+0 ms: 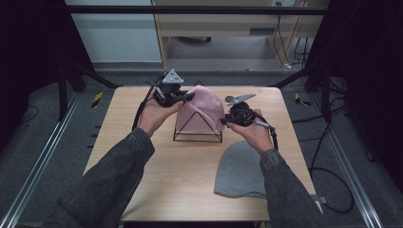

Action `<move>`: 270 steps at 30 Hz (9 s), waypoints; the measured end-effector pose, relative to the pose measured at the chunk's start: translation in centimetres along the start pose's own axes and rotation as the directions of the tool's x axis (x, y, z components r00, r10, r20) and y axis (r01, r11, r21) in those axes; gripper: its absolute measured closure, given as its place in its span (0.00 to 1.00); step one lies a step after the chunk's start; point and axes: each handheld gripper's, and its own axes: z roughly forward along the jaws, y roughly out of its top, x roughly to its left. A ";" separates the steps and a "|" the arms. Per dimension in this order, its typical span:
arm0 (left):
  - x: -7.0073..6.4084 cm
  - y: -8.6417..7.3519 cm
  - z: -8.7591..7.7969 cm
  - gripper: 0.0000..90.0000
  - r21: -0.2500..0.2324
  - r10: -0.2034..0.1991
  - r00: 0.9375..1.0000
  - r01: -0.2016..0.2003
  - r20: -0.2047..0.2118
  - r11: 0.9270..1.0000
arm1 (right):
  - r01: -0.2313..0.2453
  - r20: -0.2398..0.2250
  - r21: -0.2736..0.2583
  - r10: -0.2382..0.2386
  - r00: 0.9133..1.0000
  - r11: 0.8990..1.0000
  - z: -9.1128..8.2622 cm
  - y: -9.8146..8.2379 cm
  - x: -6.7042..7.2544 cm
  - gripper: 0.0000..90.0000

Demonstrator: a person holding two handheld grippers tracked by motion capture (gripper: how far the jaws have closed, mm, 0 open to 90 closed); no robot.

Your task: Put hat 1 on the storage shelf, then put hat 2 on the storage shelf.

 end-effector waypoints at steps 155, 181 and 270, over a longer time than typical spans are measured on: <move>-7.3 -17.4 -9.0 0.15 0.164 -0.127 0.989 0.114 0.072 0.980 | 0.187 -0.046 -0.197 -0.199 0.979 0.963 -13.9 1.7 9.5 0.96; -7.3 -11.3 -7.1 0.32 0.064 -0.074 0.993 0.069 0.092 0.996 | 0.272 -0.095 -0.251 -0.303 0.948 0.929 -14.4 6.7 13.7 0.96; 3.4 8.6 -5.2 0.96 -0.052 0.018 0.992 -0.025 -0.122 0.998 | -0.011 0.041 -0.358 0.027 0.999 0.934 -11.0 16.4 -5.0 0.96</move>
